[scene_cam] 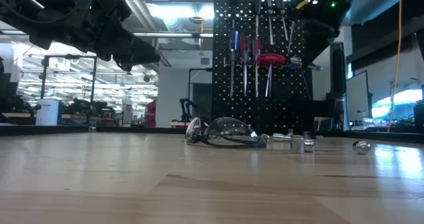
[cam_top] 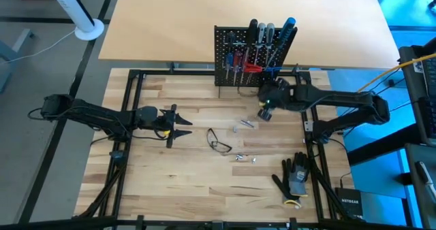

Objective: Hang tools onto peg board
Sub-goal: Put the silver extension bar in the black bin on the peg board

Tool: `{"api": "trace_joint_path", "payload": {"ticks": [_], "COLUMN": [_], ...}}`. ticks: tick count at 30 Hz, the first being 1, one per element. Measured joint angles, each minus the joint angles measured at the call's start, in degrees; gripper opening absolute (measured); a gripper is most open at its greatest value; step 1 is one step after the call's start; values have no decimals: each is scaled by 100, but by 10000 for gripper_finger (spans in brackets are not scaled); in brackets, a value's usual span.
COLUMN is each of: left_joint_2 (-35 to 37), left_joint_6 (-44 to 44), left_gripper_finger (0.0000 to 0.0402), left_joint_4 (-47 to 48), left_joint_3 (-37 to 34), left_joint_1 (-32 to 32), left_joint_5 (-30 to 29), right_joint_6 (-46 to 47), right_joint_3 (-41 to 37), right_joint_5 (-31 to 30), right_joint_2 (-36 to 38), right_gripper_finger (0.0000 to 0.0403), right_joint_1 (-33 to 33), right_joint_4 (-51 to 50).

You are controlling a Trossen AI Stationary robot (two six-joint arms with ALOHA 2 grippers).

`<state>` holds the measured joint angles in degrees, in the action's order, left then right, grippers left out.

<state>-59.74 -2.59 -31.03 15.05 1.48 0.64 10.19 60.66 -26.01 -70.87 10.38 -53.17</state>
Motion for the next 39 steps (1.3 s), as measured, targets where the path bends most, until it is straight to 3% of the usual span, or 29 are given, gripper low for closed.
{"api": "trace_joint_path", "payload": {"ticks": [14,20,31,39], "left_joint_2": [2,0,1,0], "left_joint_6": [0,0,0,0], "left_gripper_finger": [159,159,159,159], "left_joint_4": [9,15,13,13], "left_joint_3": [0,0,0,0], "left_joint_1": [0,0,0,0], "left_joint_5": [-2,0,-1,-1], "right_joint_6": [20,190,299,202], "right_joint_3": [-149,-334,-444,-444], "right_joint_5": [312,318,234,689], "right_joint_2": [-148,-244,-245,-245], "right_gripper_finger": [53,66,145,150], "right_joint_1": [1417,1440,1442,1438], "right_joint_4": [117,212,353,381]}}
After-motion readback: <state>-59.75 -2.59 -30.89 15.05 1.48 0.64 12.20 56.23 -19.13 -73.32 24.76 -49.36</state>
